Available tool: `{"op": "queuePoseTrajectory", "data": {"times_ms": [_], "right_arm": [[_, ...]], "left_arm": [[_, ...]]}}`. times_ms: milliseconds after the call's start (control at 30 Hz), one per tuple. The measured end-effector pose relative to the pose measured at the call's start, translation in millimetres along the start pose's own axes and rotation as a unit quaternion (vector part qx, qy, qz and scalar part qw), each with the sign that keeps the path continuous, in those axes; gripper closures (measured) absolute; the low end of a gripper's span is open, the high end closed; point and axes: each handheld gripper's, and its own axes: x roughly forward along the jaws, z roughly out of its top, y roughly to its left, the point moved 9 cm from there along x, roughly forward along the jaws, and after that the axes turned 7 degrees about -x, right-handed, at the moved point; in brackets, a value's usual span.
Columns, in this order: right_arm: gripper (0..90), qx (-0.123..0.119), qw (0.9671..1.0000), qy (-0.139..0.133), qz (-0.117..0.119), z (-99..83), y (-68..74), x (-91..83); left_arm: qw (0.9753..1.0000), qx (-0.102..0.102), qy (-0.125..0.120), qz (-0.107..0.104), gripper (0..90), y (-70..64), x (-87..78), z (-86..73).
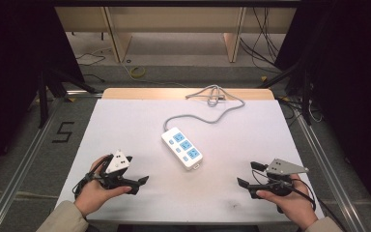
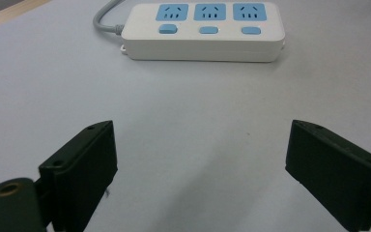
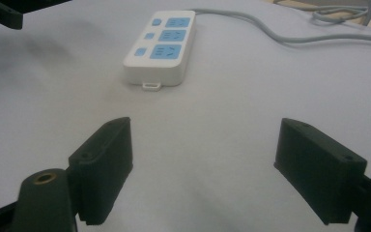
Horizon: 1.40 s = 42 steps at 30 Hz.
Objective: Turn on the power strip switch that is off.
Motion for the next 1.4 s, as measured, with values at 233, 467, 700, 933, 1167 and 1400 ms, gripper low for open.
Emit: {"op": "queuePoseTrajectory", "data": {"times_ms": [233,467,700,933,1167,1400], "right_arm": [[23.8,-0.014,0.9998,0.004,-0.017,0.4,0.0,2.5],[54.9,-0.040,0.9989,0.000,-0.023,8.0,1.5,2.3],[82.2,-0.042,0.9984,0.013,-0.034,15.9,3.2,-2.8],[90.0,-0.019,0.9988,0.034,-0.030,13.7,2.8,-1.1],[90.0,-0.015,0.9989,0.037,-0.023,18.0,4.1,6.0],[90.0,-0.025,0.9986,0.044,-0.015,22.2,7.0,14.0]], "left_arm": [[1.0000,0.003,0.001,-0.002,10.2,-2.6,0.3,-0.4],[1.0000,0.003,0.003,-0.001,10.9,-2.6,1.4,0.1],[1.0000,0.002,0.003,-0.004,12.1,-3.5,1.5,0.4],[1.0000,0.002,0.003,-0.003,12.5,-3.1,1.6,0.6],[1.0000,0.001,0.003,0.000,13.9,-2.3,0.0,-0.6],[1.0000,0.000,0.002,-0.001,13.4,-3.8,-0.3,-0.3]]}}
